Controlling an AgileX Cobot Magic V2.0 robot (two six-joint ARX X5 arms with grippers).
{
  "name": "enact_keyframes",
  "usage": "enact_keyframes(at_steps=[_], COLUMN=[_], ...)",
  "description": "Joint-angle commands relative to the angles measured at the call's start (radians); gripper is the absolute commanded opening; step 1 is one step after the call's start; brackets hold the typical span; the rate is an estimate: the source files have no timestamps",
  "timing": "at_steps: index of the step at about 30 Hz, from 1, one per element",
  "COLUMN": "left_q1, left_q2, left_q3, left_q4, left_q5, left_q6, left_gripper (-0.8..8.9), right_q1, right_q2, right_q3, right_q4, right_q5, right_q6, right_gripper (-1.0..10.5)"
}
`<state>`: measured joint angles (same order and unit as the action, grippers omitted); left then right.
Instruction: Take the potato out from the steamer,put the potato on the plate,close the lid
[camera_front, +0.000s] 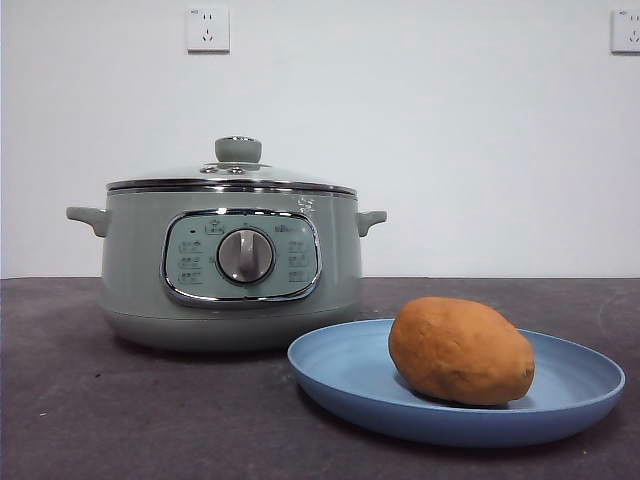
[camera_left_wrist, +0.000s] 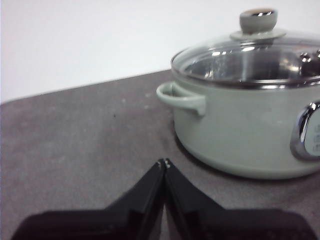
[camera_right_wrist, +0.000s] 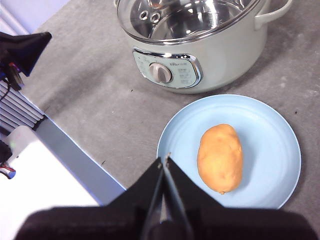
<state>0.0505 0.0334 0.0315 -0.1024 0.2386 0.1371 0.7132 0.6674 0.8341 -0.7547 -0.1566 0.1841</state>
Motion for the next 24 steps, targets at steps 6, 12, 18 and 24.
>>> enact_keyframes(at_steps=[6,12,18,24], left_q1=[0.003,0.003,0.003,0.003], left_q2=[-0.032,-0.032,-0.032,-0.032], left_q3=[-0.029,-0.029,-0.029,-0.029], left_q4=[-0.035,-0.072,-0.067,-0.067], left_q5=[-0.003,-0.002,-0.002,-0.002], left_q6=[-0.033,-0.033,-0.033,-0.033], left_gripper=[-0.03,-0.03,-0.03,-0.03], right_q1=[0.002,0.002,0.002,0.002], right_q2=[-0.001,-0.001,-0.001,-0.001], right_q3=[0.003,0.003,0.003,0.003], right_q4=[0.005,0.005,0.005,0.005], right_q5=[0.002,0.002,0.003,0.002], right_q6=[0.005,0.005,0.005,0.005], right_gripper=[0.0,0.0,0.0,0.0])
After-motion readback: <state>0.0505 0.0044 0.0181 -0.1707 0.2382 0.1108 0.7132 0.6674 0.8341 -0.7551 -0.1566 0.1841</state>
